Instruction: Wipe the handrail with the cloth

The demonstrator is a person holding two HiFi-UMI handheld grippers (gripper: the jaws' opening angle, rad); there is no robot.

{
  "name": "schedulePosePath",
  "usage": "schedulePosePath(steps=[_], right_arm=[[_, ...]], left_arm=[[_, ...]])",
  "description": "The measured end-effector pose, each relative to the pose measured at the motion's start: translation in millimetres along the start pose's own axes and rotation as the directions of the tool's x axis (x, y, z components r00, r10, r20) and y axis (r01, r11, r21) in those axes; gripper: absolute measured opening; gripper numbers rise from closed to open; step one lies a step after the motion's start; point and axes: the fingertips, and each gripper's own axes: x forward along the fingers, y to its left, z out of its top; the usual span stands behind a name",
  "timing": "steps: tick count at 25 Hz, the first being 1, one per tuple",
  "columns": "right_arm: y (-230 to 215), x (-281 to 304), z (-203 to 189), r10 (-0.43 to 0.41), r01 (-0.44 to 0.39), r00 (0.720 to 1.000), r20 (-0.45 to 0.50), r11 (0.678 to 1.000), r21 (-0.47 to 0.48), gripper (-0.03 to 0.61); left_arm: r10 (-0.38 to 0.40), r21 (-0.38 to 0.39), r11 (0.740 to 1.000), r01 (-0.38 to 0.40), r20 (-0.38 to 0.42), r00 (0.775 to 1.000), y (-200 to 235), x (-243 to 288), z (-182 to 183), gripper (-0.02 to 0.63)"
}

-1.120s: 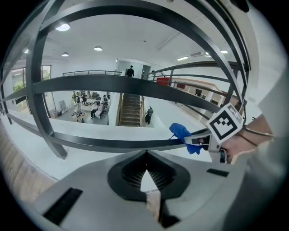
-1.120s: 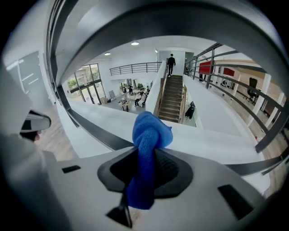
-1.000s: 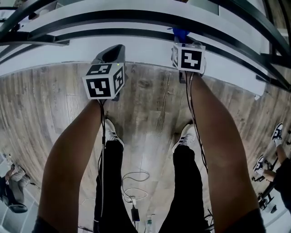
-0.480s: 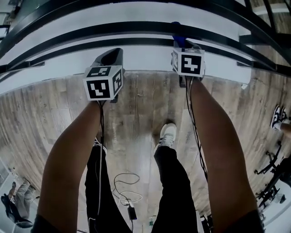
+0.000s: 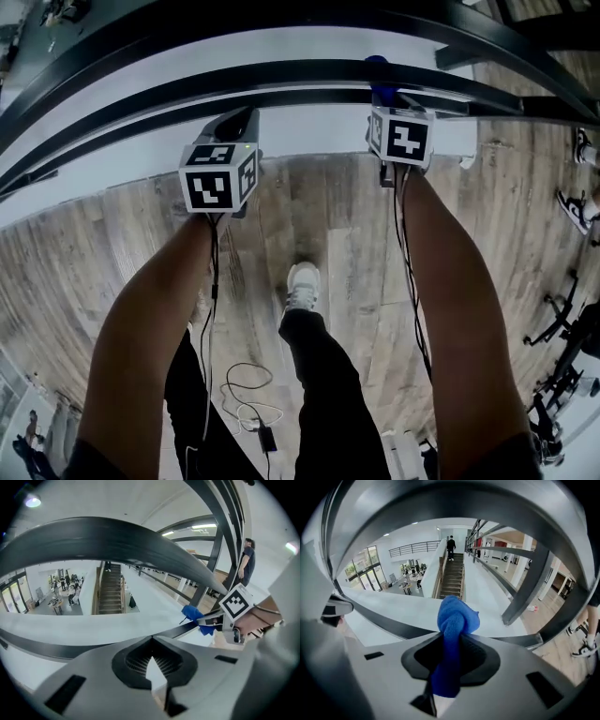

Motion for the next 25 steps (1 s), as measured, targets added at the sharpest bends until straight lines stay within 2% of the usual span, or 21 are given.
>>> schedulePosePath(steps=[7, 15, 20, 22, 25], right_arm=[[-103.4, -4.2, -15.5, -0.058, 0.058, 0.998, 0.003, 0.997, 0.044, 0.103], [-194.4, -11.8, -39.2, -0.144, 0.146, 0.989, -0.035, 0.985, 0.092, 0.103], [-200.3, -16.9, -39.1, -0.165, 0.167, 0.986, -0.037, 0.984, 0.061, 0.103], [-186.8, -30.5, -30.0, -0.168, 0.167, 0.986, 0.017, 0.983, 0.076, 0.103], [-144.1, -58.9, -11.7, -0.116, 0.105, 0.985, 0.130, 0.991, 0.084, 0.103]], left_arm=[[-0.071, 0.010, 0.997, 0.071, -0.015, 0.997, -74.9, 35.3, 6.4, 0.005], [-0.083, 0.039, 0.996, 0.085, -0.046, 0.995, -102.2, 50.8, 2.9, 0.004], [-0.076, 0.043, 0.996, 0.078, -0.040, 0.996, -99.7, 39.2, 8.8, 0.005], [-0.073, 0.044, 0.996, 0.074, -0.033, 0.997, -95.5, 25.7, 13.2, 0.005], [-0.064, 0.037, 0.997, 0.065, -0.026, 0.998, -85.0, -1.9, 19.1, 0.005]])
